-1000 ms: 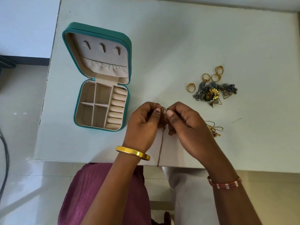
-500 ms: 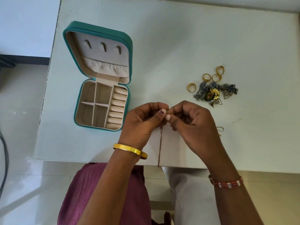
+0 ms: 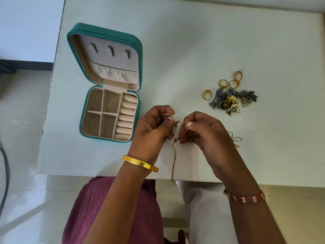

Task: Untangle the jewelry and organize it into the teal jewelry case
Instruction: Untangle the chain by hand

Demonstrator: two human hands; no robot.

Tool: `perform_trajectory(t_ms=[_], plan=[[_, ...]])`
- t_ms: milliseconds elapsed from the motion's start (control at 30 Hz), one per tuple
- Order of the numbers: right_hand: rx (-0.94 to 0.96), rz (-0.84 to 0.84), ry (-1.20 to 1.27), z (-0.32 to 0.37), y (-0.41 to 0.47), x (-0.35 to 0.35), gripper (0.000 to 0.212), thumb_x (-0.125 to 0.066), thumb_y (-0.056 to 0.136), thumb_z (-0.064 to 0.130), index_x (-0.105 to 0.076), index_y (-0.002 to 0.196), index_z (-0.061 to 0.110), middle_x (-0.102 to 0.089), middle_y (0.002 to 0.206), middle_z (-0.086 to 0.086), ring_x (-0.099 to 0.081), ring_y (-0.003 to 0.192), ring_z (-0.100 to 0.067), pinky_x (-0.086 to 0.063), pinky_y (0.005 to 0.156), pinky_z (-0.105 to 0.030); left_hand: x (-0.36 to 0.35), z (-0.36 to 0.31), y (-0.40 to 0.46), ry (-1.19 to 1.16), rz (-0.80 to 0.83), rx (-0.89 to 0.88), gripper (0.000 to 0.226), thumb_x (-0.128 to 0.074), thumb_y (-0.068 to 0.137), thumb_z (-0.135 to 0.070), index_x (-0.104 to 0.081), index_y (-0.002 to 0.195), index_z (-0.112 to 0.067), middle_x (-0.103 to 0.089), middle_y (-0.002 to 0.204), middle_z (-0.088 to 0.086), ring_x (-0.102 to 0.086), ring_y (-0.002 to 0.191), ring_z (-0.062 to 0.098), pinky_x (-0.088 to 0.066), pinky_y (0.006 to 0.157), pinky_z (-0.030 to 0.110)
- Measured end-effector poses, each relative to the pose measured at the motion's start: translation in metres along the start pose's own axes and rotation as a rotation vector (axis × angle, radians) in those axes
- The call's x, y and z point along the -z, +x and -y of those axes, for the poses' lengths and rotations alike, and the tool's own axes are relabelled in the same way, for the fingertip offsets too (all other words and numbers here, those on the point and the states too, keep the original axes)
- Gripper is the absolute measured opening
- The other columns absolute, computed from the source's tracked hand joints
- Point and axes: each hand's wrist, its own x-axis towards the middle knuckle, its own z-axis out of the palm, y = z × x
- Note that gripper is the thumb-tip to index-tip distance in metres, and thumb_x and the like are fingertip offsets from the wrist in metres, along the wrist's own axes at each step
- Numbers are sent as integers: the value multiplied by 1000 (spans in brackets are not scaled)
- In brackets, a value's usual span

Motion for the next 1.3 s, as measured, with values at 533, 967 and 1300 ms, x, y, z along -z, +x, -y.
perform_trajectory(t_ms=[533,967,1300], plan=[[58,-196,279,6,-2,15,33,-60,73,32,-48,47,17,-31,40,5,-27,39,-10,-35,43,-23,-3,-6,-7,457,22,-151,25,-47,87,-22,-61,68,-28,-60,62,1,-36,47,8,-32,45,16],[45,-172,668,21,-5,41,38,-50,78,36,-41,45,18,-26,38,6,-22,37,-8,-30,42,-17,1,-6,-1,-215,0,114,32,-59,78,-24,-45,52,-13,-28,47,-3,-19,34,6,-17,40,12],[95,-95,751,20,-8,41,31,-44,82,20,-65,59,16,-34,38,8,-30,34,-4,-33,41,-15,0,-15,-3,-575,79,230,22,-43,79,-28,-48,61,-16,-31,45,-7,-24,26,2,-19,32,8]])
